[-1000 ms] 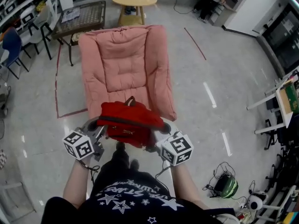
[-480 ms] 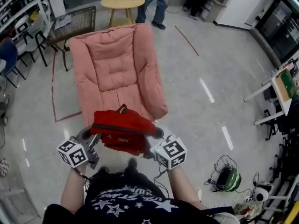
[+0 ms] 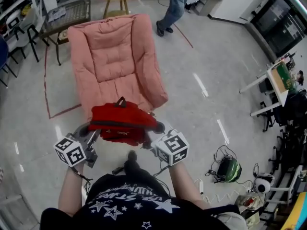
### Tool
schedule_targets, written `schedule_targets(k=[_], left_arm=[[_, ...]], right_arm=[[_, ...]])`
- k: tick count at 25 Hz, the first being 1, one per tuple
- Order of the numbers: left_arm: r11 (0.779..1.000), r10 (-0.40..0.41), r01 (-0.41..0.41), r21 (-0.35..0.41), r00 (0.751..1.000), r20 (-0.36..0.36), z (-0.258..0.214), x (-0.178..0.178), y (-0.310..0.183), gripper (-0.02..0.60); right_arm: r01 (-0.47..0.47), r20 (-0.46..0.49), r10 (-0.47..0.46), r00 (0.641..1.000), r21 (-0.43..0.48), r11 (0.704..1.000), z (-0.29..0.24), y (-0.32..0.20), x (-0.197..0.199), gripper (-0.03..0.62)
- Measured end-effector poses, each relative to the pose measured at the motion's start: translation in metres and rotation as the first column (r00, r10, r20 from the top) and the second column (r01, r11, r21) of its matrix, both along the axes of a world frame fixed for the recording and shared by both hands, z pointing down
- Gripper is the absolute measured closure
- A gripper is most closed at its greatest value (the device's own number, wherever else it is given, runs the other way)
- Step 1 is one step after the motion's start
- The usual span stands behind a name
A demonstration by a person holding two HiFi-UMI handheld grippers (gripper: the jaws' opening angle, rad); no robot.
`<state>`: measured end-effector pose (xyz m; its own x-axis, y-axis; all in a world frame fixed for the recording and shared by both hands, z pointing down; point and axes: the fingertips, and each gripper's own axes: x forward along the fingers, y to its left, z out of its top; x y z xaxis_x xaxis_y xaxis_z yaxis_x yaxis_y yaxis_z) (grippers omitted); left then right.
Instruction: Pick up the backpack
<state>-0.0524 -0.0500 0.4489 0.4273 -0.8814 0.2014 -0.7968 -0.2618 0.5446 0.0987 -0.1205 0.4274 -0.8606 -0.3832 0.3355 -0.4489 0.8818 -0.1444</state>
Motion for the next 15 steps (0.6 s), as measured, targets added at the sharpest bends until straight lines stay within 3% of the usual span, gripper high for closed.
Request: schedule_targets(k=[5, 15], left_arm=[[0.999, 0.031, -0.031, 0.034, 0.999, 0.026, -0.009, -0.014, 0.049, 0.563], [0.997, 0.063, -0.063, 0.047, 0.998, 0.003, -0.011, -0.035, 0.183, 0.563]], right_arm=[[-0.042, 0.012, 0.042, 0.999, 0.005, 0.999, -0.004, 0.053, -0.013, 0.586], [-0.121, 0.021, 0.122, 0.992, -0.026, 0.992, 0.000, 0.198, -0.028, 0.586]])
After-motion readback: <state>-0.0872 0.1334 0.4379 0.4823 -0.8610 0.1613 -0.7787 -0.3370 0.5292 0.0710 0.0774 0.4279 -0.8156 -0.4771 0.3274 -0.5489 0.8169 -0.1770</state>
